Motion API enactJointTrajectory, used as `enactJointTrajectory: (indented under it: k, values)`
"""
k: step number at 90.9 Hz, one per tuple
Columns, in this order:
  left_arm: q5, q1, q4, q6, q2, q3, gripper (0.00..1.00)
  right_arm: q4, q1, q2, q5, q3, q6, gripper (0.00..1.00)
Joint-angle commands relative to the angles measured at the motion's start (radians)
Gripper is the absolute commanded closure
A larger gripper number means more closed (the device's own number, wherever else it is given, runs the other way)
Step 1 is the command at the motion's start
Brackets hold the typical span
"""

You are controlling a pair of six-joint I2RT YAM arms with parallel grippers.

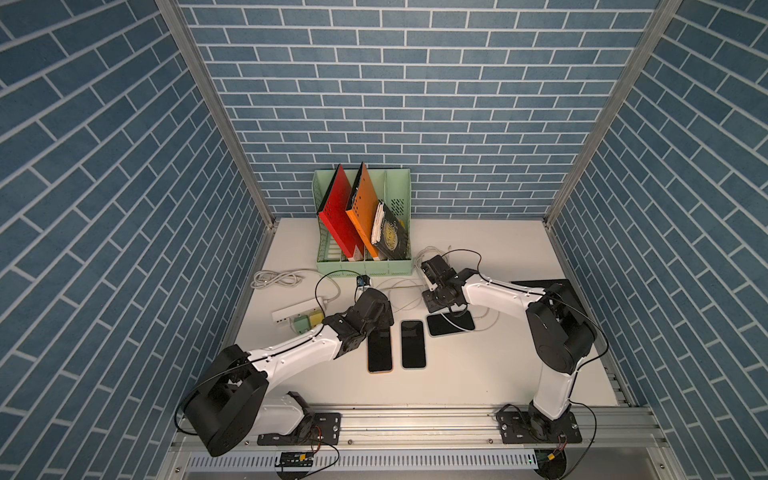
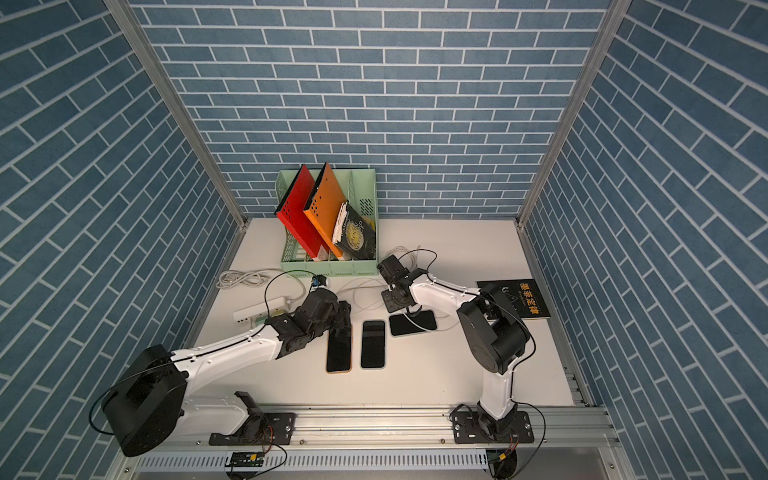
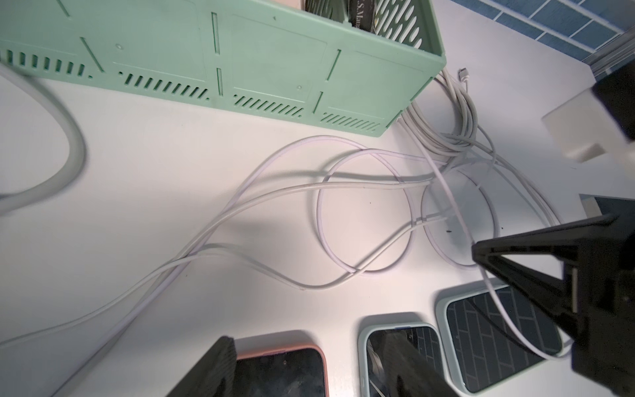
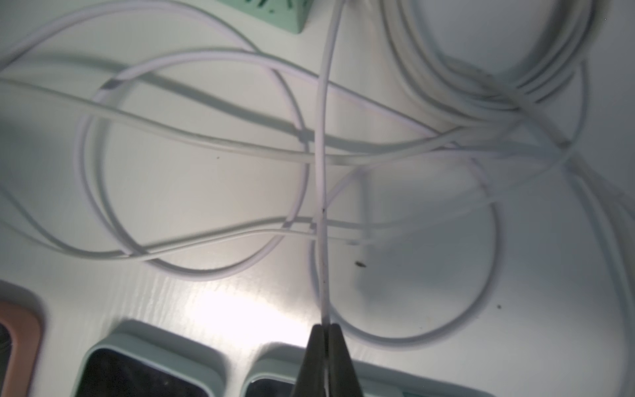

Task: Unplug the charging cable from the phone
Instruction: Adjust the charging cable at the center of the board.

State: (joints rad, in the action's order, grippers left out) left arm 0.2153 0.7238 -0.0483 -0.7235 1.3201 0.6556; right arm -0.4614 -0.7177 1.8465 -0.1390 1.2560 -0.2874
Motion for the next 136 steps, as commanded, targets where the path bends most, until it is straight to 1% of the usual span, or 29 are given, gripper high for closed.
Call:
enactJointTrajectory:
  k: [1, 8, 20, 36, 47, 54, 59, 61, 65, 68, 73, 78, 83, 84, 86, 88, 98, 105, 114, 125, 136]
  values:
    - [0.006, -0.007, -0.008, -0.005, -0.02, -0.02, 0.27, -0.051, 0.058, -0.049, -0.115, 0.037, 0.011, 1.0]
    - [0.006, -0.008, -0.007, -0.007, -0.024, -0.025, 0.27, -0.06, 0.099, -0.047, -0.165, 0.053, 0.019, 1.0]
    - [0.004, -0.007, -0.008, -0.013, -0.028, -0.028, 0.27, -0.049, 0.153, -0.012, -0.292, 0.093, 0.047, 1.0]
    - [0.003, -0.007, -0.015, -0.017, -0.035, -0.029, 0.27, 0.012, 0.179, 0.065, -0.394, 0.157, 0.082, 1.0]
    - [0.005, -0.008, -0.018, -0.02, -0.044, -0.033, 0.27, 0.05, 0.184, 0.133, -0.385, 0.199, 0.104, 1.0]
    - [0.003, -0.007, -0.023, -0.02, -0.042, -0.033, 0.27, 0.031, 0.183, 0.173, -0.339, 0.242, 0.091, 1.0]
    - [0.004, -0.008, -0.025, -0.021, -0.045, -0.031, 0.27, 0.035, 0.184, 0.174, -0.294, 0.243, 0.078, 1.0]
    - [0.005, -0.007, -0.023, -0.021, -0.046, -0.031, 0.27, 0.042, 0.184, 0.169, -0.28, 0.236, 0.073, 0.95]
    - [0.005, -0.007, -0.024, -0.019, -0.045, -0.033, 0.27, 0.05, 0.185, 0.157, -0.258, 0.221, 0.065, 0.74]
    - [0.004, -0.007, -0.023, -0.018, -0.044, -0.033, 0.27, 0.049, 0.184, 0.15, -0.247, 0.211, 0.059, 0.62]
    - [0.005, -0.007, -0.023, -0.016, -0.042, -0.032, 0.27, 0.039, 0.182, 0.133, -0.229, 0.196, 0.051, 0.5]
    - [0.005, -0.008, -0.019, -0.013, -0.038, -0.032, 0.27, 0.029, 0.18, 0.107, -0.208, 0.175, 0.045, 0.35]
    - [0.002, -0.007, -0.014, -0.011, -0.033, -0.029, 0.27, 0.017, 0.178, 0.069, -0.194, 0.15, 0.041, 0.22]
    - [0.002, -0.007, -0.013, -0.01, -0.032, -0.029, 0.27, 0.015, 0.179, 0.059, -0.192, 0.145, 0.042, 0.18]
    - [0.0, -0.007, -0.012, -0.008, -0.028, -0.026, 0.27, 0.008, 0.178, 0.041, -0.186, 0.134, 0.041, 0.07]
    - [-0.002, -0.009, -0.011, -0.006, -0.024, -0.024, 0.27, 0.0, 0.179, 0.024, -0.176, 0.125, 0.041, 0.02]
    - [-0.007, -0.007, -0.008, 0.003, -0.008, -0.009, 0.27, -0.034, 0.178, -0.079, -0.093, 0.069, 0.047, 0.0]
    - [-0.01, -0.008, -0.002, 0.009, -0.006, -0.002, 0.27, -0.018, 0.177, -0.167, -0.008, -0.013, 0.066, 0.0]
    - [-0.018, -0.009, 0.007, 0.02, 0.002, 0.007, 0.27, 0.003, 0.176, -0.249, 0.072, -0.107, 0.095, 0.0]
    - [-0.032, -0.01, 0.013, 0.035, 0.025, 0.028, 0.27, 0.001, 0.168, -0.289, 0.129, -0.15, 0.153, 0.01]
    - [-0.049, -0.009, 0.029, 0.04, 0.042, 0.041, 0.27, -0.037, 0.166, -0.286, 0.158, -0.143, 0.146, 0.03]
